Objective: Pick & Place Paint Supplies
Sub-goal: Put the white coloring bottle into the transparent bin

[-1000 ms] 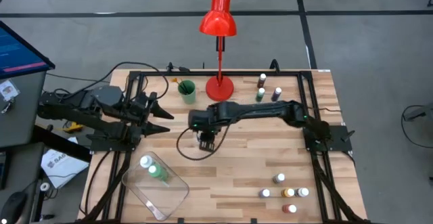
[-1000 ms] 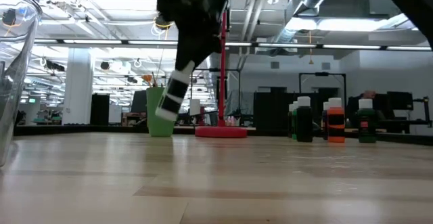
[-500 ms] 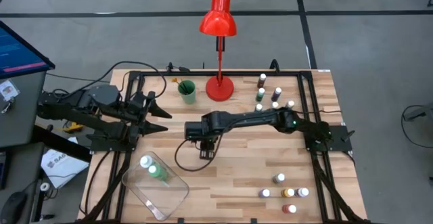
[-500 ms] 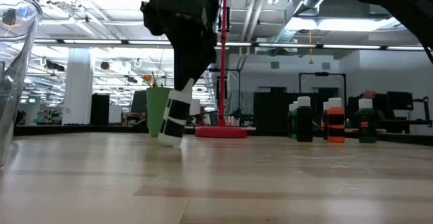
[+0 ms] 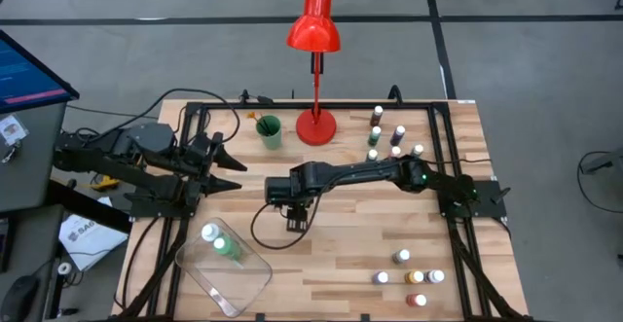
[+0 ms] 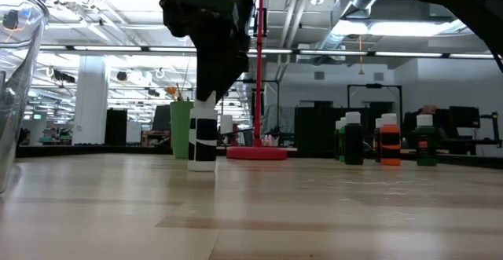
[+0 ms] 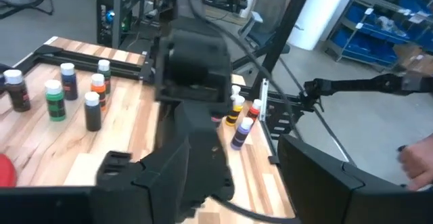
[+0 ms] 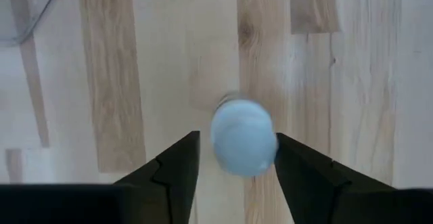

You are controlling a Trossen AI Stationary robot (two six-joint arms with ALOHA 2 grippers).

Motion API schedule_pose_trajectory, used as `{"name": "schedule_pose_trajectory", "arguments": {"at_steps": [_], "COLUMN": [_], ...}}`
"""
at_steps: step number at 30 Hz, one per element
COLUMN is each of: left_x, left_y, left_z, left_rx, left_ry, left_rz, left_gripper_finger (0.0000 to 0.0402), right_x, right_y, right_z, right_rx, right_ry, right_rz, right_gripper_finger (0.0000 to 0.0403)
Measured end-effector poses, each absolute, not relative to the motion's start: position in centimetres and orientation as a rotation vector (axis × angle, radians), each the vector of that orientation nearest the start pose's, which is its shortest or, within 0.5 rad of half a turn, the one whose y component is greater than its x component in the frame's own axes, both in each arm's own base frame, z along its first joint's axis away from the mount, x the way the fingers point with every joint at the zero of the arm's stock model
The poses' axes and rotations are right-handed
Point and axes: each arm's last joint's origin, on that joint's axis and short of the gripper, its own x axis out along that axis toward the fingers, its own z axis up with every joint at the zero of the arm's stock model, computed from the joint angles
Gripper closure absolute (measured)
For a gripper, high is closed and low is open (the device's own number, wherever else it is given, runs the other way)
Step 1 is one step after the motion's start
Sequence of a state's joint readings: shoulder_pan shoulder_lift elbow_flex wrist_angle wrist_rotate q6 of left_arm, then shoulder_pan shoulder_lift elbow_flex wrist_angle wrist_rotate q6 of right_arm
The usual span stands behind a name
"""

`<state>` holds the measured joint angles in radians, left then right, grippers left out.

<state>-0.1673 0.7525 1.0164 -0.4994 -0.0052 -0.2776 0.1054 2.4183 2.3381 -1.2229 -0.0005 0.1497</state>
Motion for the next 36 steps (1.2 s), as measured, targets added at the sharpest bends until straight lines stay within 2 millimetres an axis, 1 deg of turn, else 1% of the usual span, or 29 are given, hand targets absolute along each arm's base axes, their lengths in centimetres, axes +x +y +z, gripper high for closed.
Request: {"name": "schedule_pose_trajectory", "arguments": {"at_steps": [2, 4, 7, 11, 15, 18, 20, 22, 24, 27, 32, 36], "left_x": [14.2, 14.3, 15.3, 17.9, 21.3, 23.6, 25.1, 26.2, 27.3, 28.2, 28.8, 29.7], "left_y": [-2.3, -2.3, -2.4, -2.7, -3.1, -3.4, -3.7, -4.0, -4.2, -4.5, -4.5, -4.2], "left_z": [38.1, 37.6, 36.9, 35.4, 32.8, 30.6, 29.1, 27.9, 27.0, 26.1, 25.2, 24.1], "left_rx": [-0.251, -0.242, -0.209, -0.148, -0.085, -0.041, -0.009, 0.001, 0.002, 0.022, 0.067, 0.092], "left_ry": [0.278, 0.317, 0.374, 0.47, 0.616, 0.72, 0.776, 0.808, 0.823, 0.827, 0.847, 0.865], "left_rz": [-0.107, -0.075, -0.042, -0.031, -0.024, -0.052, -0.08, -0.117, -0.156, -0.203, -0.221, -0.223], "left_gripper_finger": [0.0183, 0.0183, 0.0183, 0.0183, 0.0183, 0.0183, 0.0183, 0.018, 0.0175, 0.0163, 0.0144, 0.0139], "right_x": [48.5, 47.4, 45.1, 41.6, 38.0, 36.3, 35.4, 34.8, 34.6, 34.5, 34.5, 34.5], "right_y": [5.1, 5.0, 4.8, 5.5, 6.8, 7.7, 8.2, 8.6, 9.0, 9.5, 9.8, 9.9], "right_z": [23.8, 26.5, 31.0, 35.4, 38.7, 40.0, 40.5, 40.8, 40.8, 40.8, 40.6, 40.6], "right_rx": [0.065, 0.087, 0.137, 0.186, 0.185, 0.177, 0.175, 0.179, 0.184, 0.176, 0.178, 0.181], "right_ry": [1.291, 1.253, 1.2, 1.173, 1.145, 1.126, 1.121, 1.119, 1.117, 1.117, 1.121, 1.12], "right_rz": [-0.009, -0.019, -0.044, -0.085, -0.149, -0.2, -0.231, -0.253, -0.256, -0.248, -0.249, -0.251], "right_gripper_finger": [0.0209, 0.0199, 0.0189, 0.0187, 0.0192, 0.0196, 0.0198, 0.02, 0.02, 0.02, 0.0202, 0.0205]}}
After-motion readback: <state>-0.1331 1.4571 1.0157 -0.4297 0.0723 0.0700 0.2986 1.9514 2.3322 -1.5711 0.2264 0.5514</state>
